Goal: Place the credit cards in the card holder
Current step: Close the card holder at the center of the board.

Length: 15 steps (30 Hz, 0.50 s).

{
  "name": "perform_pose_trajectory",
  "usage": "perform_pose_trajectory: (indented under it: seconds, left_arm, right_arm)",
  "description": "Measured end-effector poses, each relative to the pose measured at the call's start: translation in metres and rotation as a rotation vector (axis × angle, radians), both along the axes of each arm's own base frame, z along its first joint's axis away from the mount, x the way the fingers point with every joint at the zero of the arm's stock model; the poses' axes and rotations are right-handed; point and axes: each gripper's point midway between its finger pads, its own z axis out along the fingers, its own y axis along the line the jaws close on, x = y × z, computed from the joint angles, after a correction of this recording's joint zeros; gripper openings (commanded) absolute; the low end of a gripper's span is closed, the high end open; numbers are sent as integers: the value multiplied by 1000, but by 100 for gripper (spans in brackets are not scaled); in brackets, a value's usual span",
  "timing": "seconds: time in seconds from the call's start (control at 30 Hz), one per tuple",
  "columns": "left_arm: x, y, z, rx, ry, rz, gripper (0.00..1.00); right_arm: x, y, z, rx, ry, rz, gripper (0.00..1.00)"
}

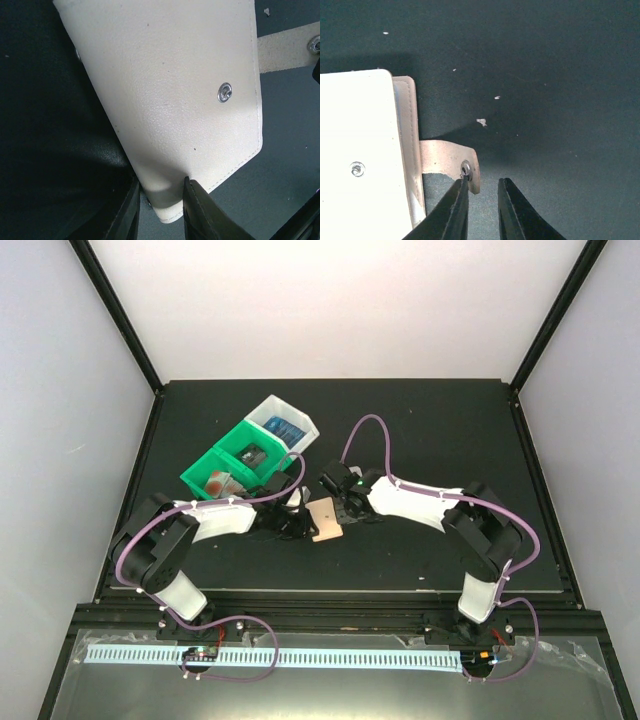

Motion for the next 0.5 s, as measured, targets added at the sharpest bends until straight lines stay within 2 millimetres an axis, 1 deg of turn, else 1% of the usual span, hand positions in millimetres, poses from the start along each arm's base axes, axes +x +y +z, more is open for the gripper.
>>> perform_pose_trajectory:
  seconds: [0.13, 0.3, 0.5]
  left_arm:
    - [0, 0, 0, 0, 0, 0, 27]
    - [0, 0, 0, -1, 0, 0, 27]
    - [0, 0, 0, -1, 0, 0, 27]
  right_arm:
    - [1, 3, 3, 16, -8, 4, 19]
    - [4, 7, 12, 49, -29, 6, 19]
    - [5, 9, 13, 57, -35, 6, 17]
